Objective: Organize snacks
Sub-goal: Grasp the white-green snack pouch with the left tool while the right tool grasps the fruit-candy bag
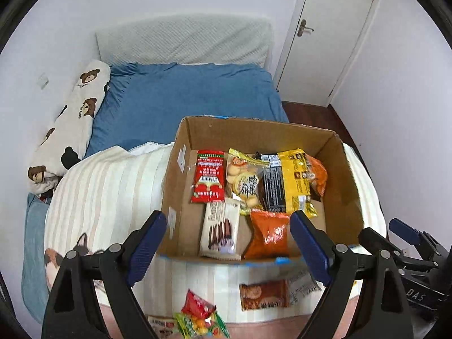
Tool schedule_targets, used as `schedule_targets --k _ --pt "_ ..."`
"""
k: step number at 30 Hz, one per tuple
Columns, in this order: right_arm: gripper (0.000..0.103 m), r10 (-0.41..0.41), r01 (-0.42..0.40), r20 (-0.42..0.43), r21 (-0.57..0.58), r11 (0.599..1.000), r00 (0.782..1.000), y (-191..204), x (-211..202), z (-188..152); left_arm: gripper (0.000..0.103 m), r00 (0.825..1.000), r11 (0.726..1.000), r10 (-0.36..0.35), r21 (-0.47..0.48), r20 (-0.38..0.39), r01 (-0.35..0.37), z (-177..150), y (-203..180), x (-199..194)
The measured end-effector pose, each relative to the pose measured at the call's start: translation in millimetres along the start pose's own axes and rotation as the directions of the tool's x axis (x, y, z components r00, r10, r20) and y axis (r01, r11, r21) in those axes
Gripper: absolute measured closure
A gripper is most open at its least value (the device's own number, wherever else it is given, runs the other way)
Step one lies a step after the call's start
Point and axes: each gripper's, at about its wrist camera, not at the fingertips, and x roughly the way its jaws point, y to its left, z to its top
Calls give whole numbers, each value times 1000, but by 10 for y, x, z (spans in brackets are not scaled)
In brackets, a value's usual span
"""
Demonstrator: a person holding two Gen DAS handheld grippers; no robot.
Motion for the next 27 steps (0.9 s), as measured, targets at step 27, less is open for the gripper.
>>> schedule_targets --k 27 --pt "14 379 -171 -453 435 884 807 792 1818 -2059 14 884 892 258 -256 -389 -373 -2337 1737 499"
